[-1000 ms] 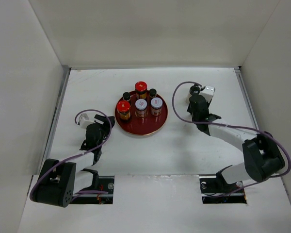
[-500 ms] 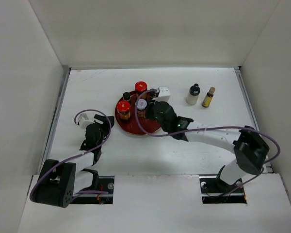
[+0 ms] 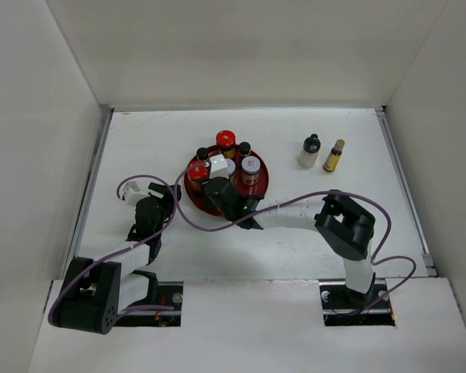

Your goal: Organize the condiment bottles

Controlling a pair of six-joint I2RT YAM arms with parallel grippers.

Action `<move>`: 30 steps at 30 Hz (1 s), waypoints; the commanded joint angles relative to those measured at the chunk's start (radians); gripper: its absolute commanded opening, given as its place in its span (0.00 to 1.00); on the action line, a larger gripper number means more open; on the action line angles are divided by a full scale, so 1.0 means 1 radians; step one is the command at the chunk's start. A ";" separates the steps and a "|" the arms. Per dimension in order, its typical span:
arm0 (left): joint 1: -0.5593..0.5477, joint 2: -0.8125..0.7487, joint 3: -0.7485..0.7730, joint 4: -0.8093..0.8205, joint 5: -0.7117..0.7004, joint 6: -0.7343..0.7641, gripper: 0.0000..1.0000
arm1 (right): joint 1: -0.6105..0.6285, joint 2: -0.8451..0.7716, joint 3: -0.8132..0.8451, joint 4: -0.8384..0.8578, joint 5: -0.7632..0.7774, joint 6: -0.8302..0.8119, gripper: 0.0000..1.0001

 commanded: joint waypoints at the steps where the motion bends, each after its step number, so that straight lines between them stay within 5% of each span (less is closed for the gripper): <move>1: 0.007 -0.011 0.018 0.036 -0.002 0.007 0.67 | 0.025 0.008 0.049 0.014 0.038 0.000 0.45; 8: 0.004 -0.008 0.021 0.036 -0.005 0.008 0.67 | 0.031 -0.044 -0.009 0.005 0.022 0.023 0.74; 17: 0.011 -0.022 0.013 0.036 0.000 0.007 0.67 | 0.016 -0.323 -0.160 -0.009 0.007 0.001 0.85; 26: -0.001 -0.020 0.018 0.036 -0.009 0.010 0.67 | -0.377 -0.451 -0.281 0.008 0.056 -0.005 0.75; 30: 0.002 -0.020 0.016 0.035 -0.003 0.007 0.67 | -0.521 -0.388 -0.232 -0.009 0.111 -0.035 0.81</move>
